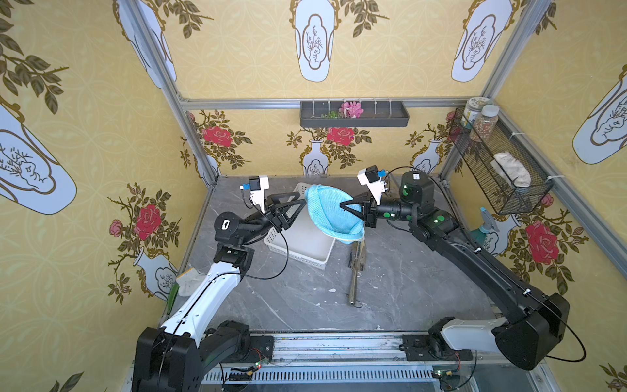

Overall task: Turn the laundry bag inside out
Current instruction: Turn over the laundry bag.

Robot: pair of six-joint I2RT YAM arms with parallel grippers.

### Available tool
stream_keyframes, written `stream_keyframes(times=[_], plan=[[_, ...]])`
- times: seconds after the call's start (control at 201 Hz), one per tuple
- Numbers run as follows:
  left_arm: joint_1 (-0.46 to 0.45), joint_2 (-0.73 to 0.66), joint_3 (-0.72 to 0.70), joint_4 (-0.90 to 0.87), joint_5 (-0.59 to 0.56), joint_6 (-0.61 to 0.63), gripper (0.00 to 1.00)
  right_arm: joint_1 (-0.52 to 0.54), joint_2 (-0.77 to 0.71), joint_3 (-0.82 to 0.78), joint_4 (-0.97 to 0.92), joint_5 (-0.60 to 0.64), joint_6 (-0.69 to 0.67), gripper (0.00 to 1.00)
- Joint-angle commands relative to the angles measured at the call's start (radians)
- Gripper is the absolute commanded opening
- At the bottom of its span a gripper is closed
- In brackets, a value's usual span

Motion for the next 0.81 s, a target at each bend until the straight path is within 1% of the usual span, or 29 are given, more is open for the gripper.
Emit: stream_keyframes(times=[0.0, 0.065, 0.129, 0.224, 0.334, 0.378, 0.398, 0.418, 0.468, 0.508, 0.572, 0.647, 0.702, 0.742, 0.806], plan=[[-0.035, 0.017, 0.013, -0.032, 0.017, 0.020, 0.63, 0.018, 0.009, 0.021, -0.005, 0.028, -0.035, 0.00], [-0.046, 0.032, 0.023, -0.036, 0.025, 0.017, 0.59, 0.024, 0.010, 0.023, -0.003, 0.031, -0.035, 0.00], [-0.046, 0.043, 0.034, -0.070, 0.011, 0.027, 0.47, 0.027, 0.008, 0.024, 0.005, 0.031, -0.031, 0.00], [-0.047, 0.052, 0.043, -0.098, 0.006, 0.045, 0.36, 0.029, 0.003, 0.022, 0.007, 0.031, -0.028, 0.00], [-0.048, 0.062, 0.062, -0.131, 0.003, 0.062, 0.26, 0.030, -0.003, 0.019, 0.006, 0.033, -0.025, 0.00], [-0.049, 0.065, 0.073, -0.162, -0.010, 0.079, 0.26, 0.030, -0.004, 0.019, 0.007, 0.036, -0.023, 0.00], [-0.051, 0.065, 0.078, -0.175, -0.018, 0.087, 0.28, 0.030, -0.003, 0.019, 0.005, 0.038, -0.022, 0.00], [-0.051, 0.065, 0.081, -0.187, -0.025, 0.094, 0.32, 0.030, -0.002, 0.020, 0.004, 0.041, -0.022, 0.00], [-0.053, 0.061, 0.090, -0.221, -0.049, 0.112, 0.47, 0.030, -0.003, 0.022, -0.003, 0.051, -0.021, 0.00], [-0.054, 0.055, 0.096, -0.252, -0.068, 0.128, 0.53, 0.031, 0.000, 0.026, -0.009, 0.063, -0.023, 0.00], [-0.059, 0.048, 0.102, -0.292, -0.085, 0.155, 0.58, 0.030, 0.002, 0.029, -0.019, 0.077, -0.027, 0.00], [-0.063, 0.046, 0.110, -0.332, -0.102, 0.176, 0.58, 0.030, 0.008, 0.032, -0.018, 0.081, -0.027, 0.00], [-0.066, 0.050, 0.116, -0.356, -0.113, 0.188, 0.56, 0.031, 0.015, 0.034, -0.013, 0.076, -0.022, 0.00], [-0.068, 0.053, 0.118, -0.363, -0.116, 0.194, 0.53, 0.032, 0.018, 0.034, -0.007, 0.069, -0.017, 0.00], [-0.069, 0.058, 0.123, -0.361, -0.106, 0.198, 0.43, 0.035, 0.020, 0.035, 0.000, 0.062, -0.015, 0.00]])
